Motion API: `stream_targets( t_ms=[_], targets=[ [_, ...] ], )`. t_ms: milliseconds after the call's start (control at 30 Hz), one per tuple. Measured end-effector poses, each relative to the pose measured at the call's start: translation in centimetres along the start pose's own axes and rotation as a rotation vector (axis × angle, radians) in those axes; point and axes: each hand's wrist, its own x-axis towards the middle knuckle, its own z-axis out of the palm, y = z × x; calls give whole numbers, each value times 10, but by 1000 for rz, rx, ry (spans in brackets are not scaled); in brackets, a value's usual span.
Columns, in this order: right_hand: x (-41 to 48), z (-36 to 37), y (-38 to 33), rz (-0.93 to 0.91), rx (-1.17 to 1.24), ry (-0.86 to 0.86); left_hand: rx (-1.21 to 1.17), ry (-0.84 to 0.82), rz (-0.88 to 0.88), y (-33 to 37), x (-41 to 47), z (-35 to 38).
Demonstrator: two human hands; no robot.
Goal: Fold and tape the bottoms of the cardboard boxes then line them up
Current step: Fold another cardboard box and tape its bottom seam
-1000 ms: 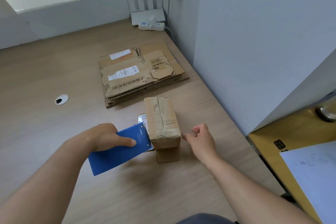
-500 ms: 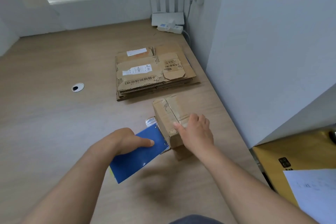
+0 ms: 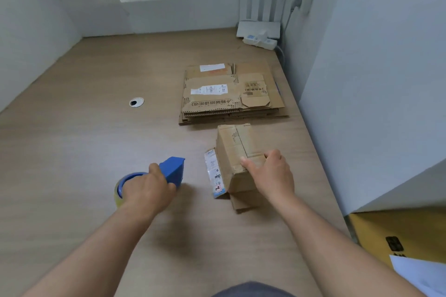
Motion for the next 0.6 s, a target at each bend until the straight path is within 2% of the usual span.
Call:
stream_targets(
  t_ms=[167, 233, 300, 400, 433, 500, 567, 600],
  targets=[
    [-6, -3, 5, -117, -40, -53, -35, 17, -54, -13, -21, 52],
    [-6, -3, 5, -135, -71, -51, -58, -4, -107, -13, -25, 53],
    [-5, -2, 3, -146, -88, -55, -84, 63, -129, -8, -27, 44],
    [-4, 3, -1, -178, -122, -62, -445, 339, 61, 26, -41, 20],
    [-6, 5, -2, -194, -134, -60, -587, 356, 133, 43, -46, 11],
    [-10, 8, -5, -233, -154, -45, -871, 159, 171, 76, -50, 8],
    [-12, 11, -5, -270, -182, -42, -1113, -62, 75, 99, -46, 14],
    [-12, 12, -5, -285, -198, -51, -1195, -116, 6, 104, -43, 16]
  ],
)
